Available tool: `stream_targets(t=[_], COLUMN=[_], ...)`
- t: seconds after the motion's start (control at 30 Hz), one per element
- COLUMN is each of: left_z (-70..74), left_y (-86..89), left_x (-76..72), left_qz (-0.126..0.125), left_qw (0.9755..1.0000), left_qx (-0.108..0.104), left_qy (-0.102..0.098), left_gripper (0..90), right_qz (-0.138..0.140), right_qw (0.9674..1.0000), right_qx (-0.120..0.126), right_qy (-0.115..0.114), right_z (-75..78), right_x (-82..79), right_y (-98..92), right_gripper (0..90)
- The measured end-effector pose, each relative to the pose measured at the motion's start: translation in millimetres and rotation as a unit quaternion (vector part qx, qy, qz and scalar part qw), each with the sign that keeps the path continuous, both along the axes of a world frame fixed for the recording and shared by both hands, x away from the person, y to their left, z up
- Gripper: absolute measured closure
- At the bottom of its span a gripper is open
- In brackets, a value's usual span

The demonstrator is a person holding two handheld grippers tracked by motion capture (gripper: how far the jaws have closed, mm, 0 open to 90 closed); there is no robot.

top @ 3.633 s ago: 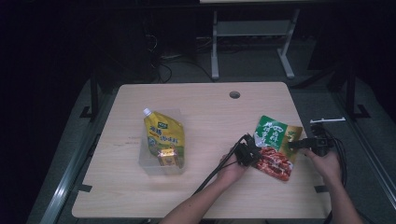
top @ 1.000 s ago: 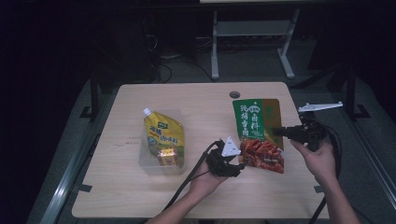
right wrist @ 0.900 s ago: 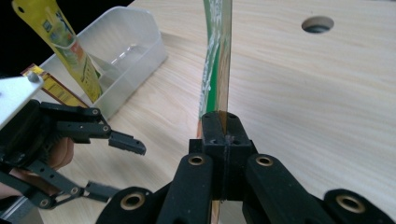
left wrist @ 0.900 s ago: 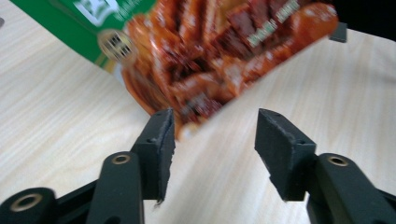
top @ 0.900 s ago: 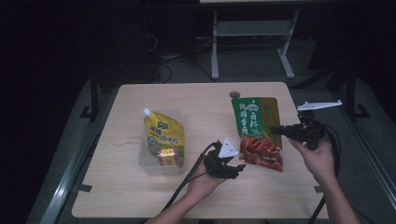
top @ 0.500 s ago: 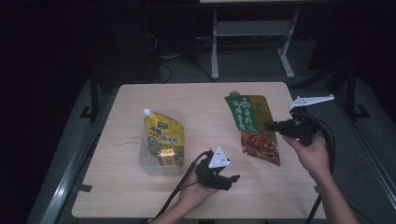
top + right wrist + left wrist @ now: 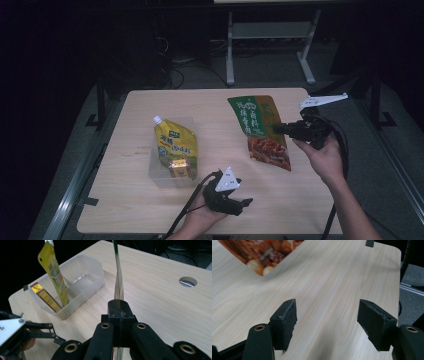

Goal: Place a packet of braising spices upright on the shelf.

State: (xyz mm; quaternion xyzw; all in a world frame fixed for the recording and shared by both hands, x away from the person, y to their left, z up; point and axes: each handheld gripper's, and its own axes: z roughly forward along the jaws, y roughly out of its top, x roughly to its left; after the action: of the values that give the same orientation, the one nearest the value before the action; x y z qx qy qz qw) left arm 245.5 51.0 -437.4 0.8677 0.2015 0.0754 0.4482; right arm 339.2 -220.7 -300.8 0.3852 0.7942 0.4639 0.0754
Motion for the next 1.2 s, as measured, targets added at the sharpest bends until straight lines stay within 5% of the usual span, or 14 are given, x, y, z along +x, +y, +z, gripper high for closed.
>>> stream_targets(t=[0.5, 1.2], left_z=[-3.6, -5.2], left_y=[15.7, 20.9], left_x=[-6.4, -7.1], left_qz=[0.006, 0.001], left_qw=[0.9998, 0.9997], left_qx=[-0.015, -0.022], left_qy=[-0.006, -0.006], left_gripper=[27.4, 26.2], right_qz=[0.039, 0.098], right_qw=[0.9987, 0.9928], right_qx=[0.030, 0.069], right_qy=[-0.007, 0.004], right_z=[12.2, 29.4], right_x=[13.2, 38.9], right_y=[21.1, 62.5], right_gripper=[90.0, 90.0])
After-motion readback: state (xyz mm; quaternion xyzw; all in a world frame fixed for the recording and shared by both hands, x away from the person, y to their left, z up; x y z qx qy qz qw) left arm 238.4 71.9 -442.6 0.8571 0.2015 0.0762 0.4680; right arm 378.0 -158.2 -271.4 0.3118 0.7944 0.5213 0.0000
